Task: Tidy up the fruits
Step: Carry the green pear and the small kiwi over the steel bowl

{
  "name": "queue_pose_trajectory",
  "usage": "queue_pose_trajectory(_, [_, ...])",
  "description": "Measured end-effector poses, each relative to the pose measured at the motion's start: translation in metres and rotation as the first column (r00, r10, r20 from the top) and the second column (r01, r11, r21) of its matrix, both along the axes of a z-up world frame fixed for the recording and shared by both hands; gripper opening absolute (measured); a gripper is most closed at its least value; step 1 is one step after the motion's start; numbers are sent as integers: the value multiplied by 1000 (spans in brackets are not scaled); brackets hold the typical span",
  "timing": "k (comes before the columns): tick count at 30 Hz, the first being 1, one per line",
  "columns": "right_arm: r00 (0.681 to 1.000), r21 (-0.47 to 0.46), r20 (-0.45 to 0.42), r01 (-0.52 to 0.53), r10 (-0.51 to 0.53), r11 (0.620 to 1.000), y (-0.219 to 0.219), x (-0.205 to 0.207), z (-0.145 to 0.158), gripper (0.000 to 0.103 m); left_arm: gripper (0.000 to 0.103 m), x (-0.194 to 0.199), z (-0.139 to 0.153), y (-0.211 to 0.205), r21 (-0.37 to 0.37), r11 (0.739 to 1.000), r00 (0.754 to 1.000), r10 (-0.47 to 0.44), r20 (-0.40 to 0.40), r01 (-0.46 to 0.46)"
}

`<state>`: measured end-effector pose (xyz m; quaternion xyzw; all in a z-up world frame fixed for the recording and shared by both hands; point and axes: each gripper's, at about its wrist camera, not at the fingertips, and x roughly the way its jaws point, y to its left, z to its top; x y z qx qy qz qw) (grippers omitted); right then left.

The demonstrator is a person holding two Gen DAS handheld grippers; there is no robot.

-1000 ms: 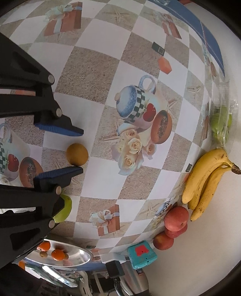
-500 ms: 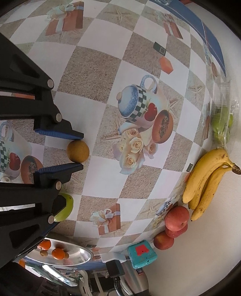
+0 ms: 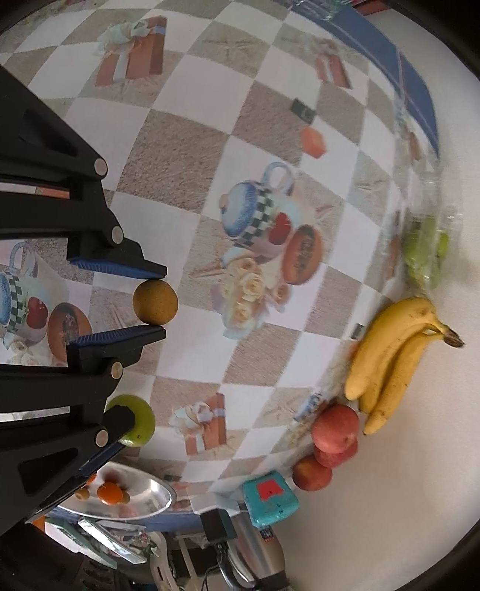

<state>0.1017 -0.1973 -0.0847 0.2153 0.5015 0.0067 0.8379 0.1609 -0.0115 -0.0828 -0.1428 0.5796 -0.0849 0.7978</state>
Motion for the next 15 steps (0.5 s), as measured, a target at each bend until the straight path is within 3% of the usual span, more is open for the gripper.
queue_pose_trajectory(5, [998,-6,55,5,-5,1000,-3,-3,21,42,28,0,14,-2,1,1000,999,-3,32,3])
queue_pose_trajectory(11, [999,6,44,29,-29,1000,-11,-3,18,42,28,0,4,5,-4,1000,1000,22,-11,-22])
queue_pose_trajectory(15, [999,11,40,28,-28,1000,-10,1,14,55,28,1,-1,14,-24,999,998,48,-29,-49])
